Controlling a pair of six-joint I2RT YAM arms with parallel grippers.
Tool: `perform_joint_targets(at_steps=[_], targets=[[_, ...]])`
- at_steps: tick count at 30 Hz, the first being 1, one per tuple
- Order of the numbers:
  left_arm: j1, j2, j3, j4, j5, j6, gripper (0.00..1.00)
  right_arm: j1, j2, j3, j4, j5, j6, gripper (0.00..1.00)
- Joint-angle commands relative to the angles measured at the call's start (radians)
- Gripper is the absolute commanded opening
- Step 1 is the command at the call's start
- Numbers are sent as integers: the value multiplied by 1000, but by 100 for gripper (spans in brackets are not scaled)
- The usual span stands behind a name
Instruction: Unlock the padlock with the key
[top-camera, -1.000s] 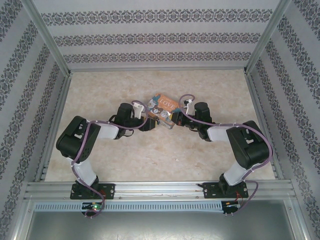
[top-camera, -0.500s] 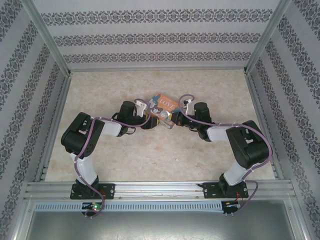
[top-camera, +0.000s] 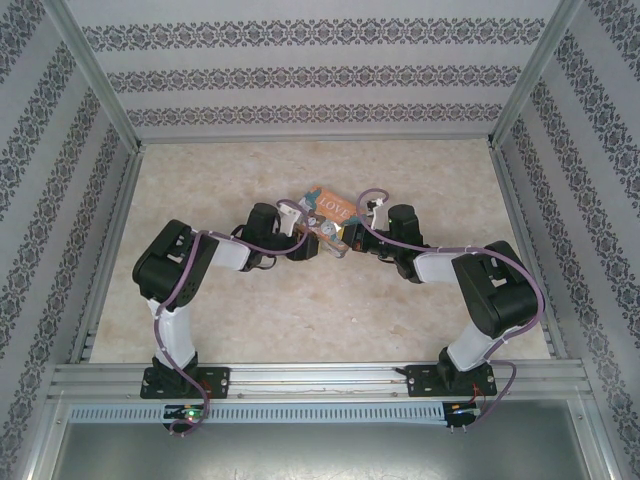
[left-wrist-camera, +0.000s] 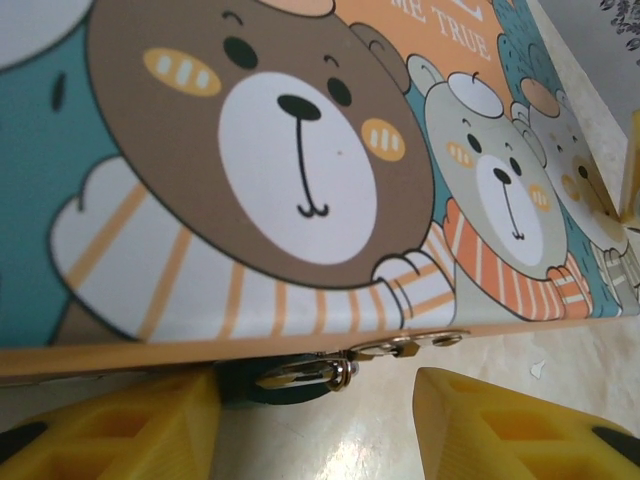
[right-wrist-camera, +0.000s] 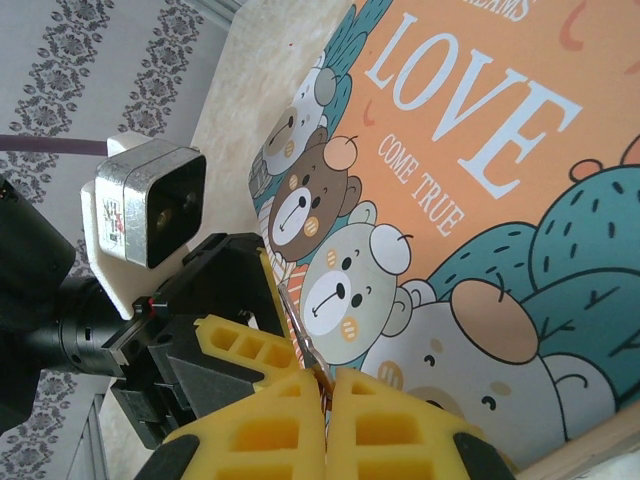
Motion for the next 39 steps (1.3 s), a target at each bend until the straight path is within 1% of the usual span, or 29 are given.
perform_joint_targets(at_steps=[1,9,18,29,39], targets=[[-23,23,33,-37,-14,37,54,16,23,-14,-59,19,-25,0],[-50,28,59,-97,-84,71,52,16,25,-14,-58,19,-28,0],[-75,34,98,-152,-150,85,47,16,24,-13,-58,16,-30,0],[-87,23,115,-161,-181,65,34,16,17,-13,-58,11,-30,0],[-94,-20,98,-149,-181,32,24,17,-23,-15,-65,12,-32,0]])
